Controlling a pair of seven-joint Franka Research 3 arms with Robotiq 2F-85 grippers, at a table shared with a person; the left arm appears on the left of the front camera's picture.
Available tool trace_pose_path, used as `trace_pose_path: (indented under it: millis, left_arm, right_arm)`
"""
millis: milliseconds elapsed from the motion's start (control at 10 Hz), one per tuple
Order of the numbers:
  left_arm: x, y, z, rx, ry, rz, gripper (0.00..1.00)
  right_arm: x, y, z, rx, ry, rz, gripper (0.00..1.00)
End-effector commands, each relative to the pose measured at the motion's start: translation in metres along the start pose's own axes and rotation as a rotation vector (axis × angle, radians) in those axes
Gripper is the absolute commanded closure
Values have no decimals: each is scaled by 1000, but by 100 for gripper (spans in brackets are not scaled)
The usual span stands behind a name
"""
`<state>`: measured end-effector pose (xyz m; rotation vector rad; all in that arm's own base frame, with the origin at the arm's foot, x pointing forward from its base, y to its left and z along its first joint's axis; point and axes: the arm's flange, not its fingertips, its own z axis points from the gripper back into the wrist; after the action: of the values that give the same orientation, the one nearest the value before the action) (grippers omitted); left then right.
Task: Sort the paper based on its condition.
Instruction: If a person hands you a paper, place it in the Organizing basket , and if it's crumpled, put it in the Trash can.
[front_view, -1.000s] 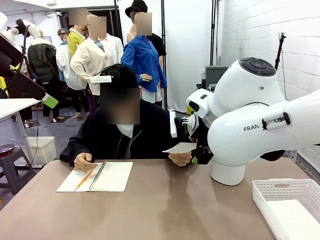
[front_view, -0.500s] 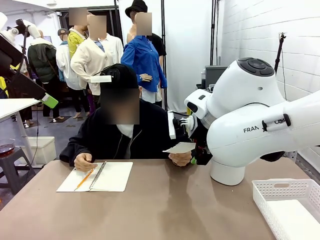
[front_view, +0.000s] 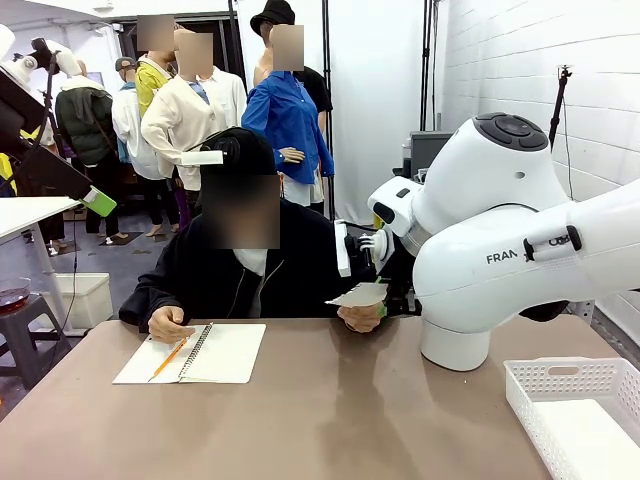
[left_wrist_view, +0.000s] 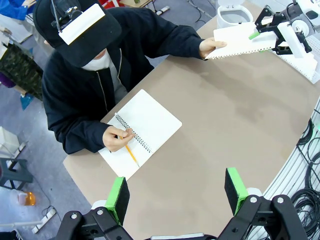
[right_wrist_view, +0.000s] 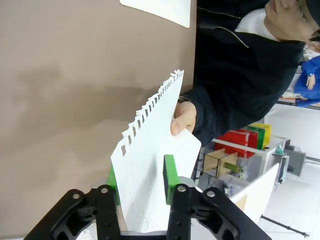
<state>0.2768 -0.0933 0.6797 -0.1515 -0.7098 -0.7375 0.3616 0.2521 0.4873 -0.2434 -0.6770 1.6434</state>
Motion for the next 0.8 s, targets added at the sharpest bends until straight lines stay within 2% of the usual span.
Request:
trace_pose_path:
  millis: [0,700]
  left_arm:
    - [0,0,0,1,1,-1,0]
    - [0,0,0,1,1,-1,0]
  right_arm:
    - [2,-5,2,10,5,31,100]
    - [5,-3,11,31,-7,51,100]
